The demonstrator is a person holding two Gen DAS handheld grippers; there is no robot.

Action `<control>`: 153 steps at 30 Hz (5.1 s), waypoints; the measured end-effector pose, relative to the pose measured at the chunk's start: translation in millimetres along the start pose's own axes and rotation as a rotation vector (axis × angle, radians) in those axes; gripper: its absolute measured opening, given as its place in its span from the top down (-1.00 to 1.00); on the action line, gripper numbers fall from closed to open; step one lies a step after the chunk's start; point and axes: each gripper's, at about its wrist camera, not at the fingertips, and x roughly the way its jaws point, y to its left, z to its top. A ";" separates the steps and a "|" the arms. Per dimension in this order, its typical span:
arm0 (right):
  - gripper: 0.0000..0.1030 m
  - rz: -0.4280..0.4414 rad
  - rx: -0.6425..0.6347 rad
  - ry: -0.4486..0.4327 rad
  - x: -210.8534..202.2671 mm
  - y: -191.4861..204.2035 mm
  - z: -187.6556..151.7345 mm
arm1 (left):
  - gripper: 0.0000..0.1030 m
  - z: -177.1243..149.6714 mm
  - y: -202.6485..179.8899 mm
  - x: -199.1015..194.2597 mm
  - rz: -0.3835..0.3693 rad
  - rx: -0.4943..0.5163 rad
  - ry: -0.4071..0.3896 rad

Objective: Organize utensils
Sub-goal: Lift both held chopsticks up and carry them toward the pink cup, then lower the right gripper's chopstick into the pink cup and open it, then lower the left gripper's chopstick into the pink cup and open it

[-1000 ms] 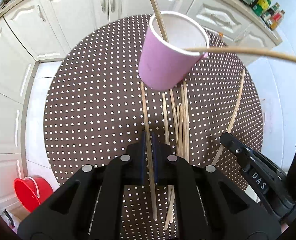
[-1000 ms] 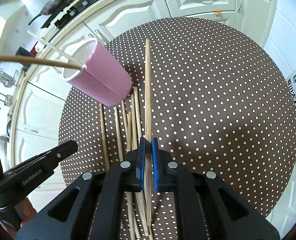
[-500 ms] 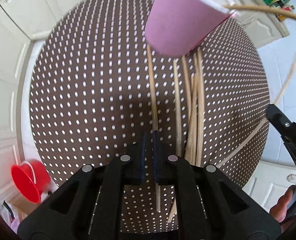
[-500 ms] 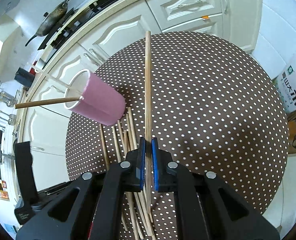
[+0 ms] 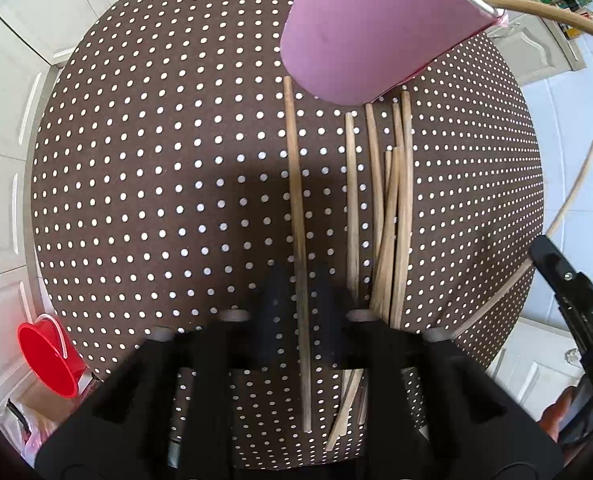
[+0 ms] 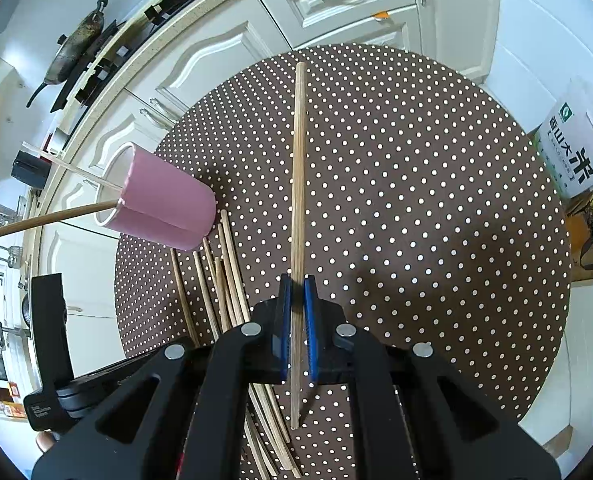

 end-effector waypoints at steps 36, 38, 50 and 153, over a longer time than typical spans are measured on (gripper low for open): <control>0.89 0.044 -0.066 -0.096 -30.9 22.0 14.7 | 0.89 21.9 6.9 -81.8 0.110 -0.012 -0.296; 0.89 0.053 -0.070 -0.124 -41.2 22.1 17.8 | 0.89 16.8 3.2 -93.3 0.108 -0.013 -0.324; 0.89 0.134 -0.138 -0.280 -93.6 35.2 42.8 | 0.89 -7.4 -2.4 -173.0 0.131 -0.060 -0.548; -0.21 0.102 -0.324 -0.145 -46.5 99.5 68.0 | -0.18 22.7 -30.8 -182.3 0.012 0.028 -0.563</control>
